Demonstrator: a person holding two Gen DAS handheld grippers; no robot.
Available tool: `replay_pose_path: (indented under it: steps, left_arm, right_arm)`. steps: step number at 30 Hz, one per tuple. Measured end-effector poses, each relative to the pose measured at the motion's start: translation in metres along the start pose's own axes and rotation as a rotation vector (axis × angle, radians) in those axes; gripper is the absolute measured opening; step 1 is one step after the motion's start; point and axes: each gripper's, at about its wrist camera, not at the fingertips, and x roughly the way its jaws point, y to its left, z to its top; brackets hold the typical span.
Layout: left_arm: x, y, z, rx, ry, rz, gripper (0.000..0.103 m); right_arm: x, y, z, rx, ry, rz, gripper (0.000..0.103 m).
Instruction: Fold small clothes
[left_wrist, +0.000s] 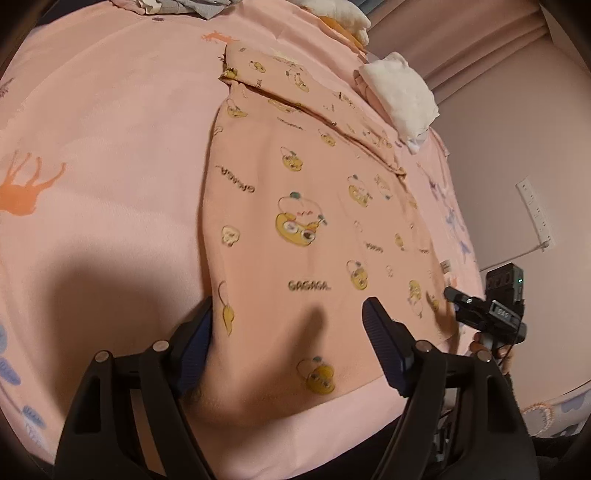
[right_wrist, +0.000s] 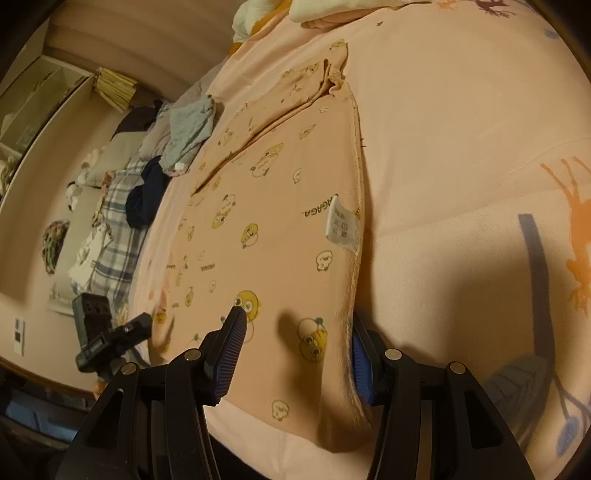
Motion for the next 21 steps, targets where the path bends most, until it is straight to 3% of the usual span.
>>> replay_pose_path:
  steps: [7,15,21]
  left_arm:
    - [0.009,-0.002,0.008,0.007,0.011,-0.017,0.07]
    - [-0.001,0.012,-0.001,-0.011,0.029,-0.027,0.042]
    - [-0.005,0.02,-0.006,-0.044,0.044,-0.037,0.033]
  right_arm:
    - [0.01,0.002,0.01,-0.011,0.0,0.025,0.052]
    - [0.001,-0.001,-0.002,-0.02,0.03,0.049,0.052]
    - [-0.002,0.001,-0.013,-0.027,0.051,0.036,0.047]
